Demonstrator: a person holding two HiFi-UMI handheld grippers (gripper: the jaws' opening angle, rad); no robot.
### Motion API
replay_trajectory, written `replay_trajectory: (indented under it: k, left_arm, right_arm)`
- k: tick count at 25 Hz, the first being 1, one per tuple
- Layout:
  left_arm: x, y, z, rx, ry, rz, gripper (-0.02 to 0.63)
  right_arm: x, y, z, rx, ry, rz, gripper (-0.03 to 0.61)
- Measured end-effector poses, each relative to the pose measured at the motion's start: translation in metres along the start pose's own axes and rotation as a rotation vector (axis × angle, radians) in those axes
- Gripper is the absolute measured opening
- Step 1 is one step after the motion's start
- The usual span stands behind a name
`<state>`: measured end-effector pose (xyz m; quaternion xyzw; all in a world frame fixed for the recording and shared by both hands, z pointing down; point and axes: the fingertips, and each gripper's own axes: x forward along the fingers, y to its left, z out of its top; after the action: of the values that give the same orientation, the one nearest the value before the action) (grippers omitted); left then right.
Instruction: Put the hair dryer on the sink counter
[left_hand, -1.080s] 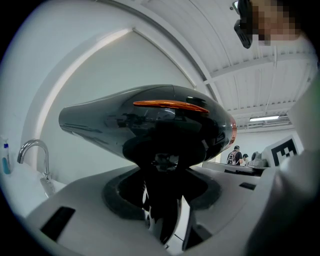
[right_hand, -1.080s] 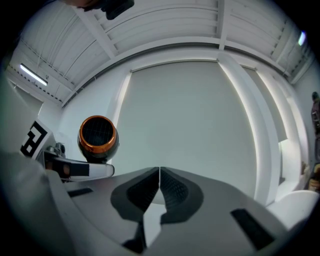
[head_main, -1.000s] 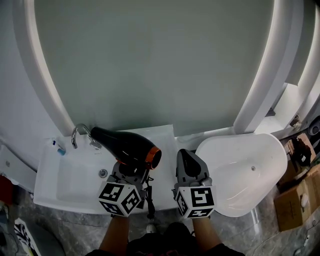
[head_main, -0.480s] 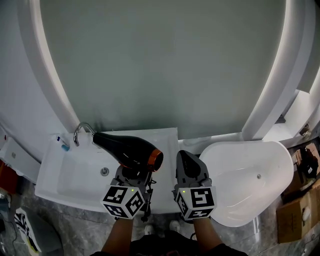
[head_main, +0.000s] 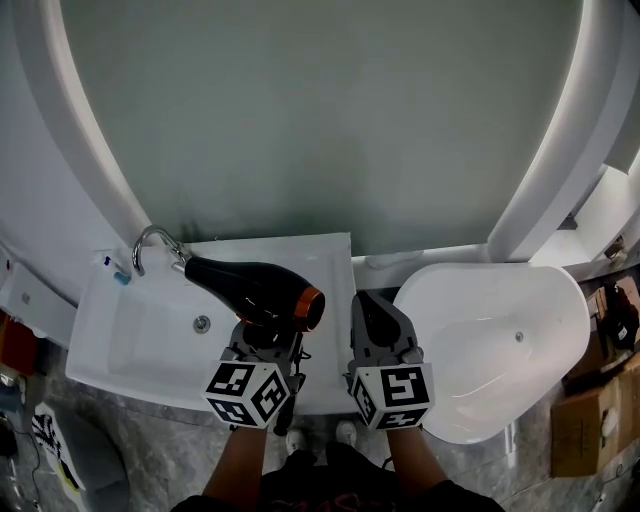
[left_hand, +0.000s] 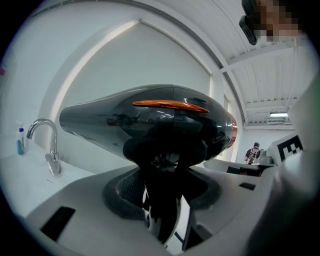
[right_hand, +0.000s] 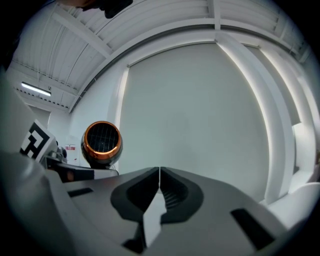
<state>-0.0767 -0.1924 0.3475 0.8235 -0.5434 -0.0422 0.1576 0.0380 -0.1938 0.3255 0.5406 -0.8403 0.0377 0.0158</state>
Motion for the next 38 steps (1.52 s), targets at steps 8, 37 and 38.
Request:
replay_trajectory:
  k: [8, 37, 38]
  left_arm:
    - [0.023, 0.012, -0.021, -0.026, 0.045, 0.023, 0.19]
    - [0.105, 0.063, -0.105, -0.105, 0.21, 0.094, 0.189]
    - [0.107, 0.065, -0.108, -0.107, 0.216, 0.097, 0.189]
  right_arm:
    - [0.015, -0.012, -0.022, 0.018, 0.05, 0.003, 0.021]
    - [0.081, -0.048, -0.101, 0.078, 0.207, 0.0, 0.021]
    - [0.083, -0.049, -0.105, 0.082, 0.214, 0.002, 0.023]
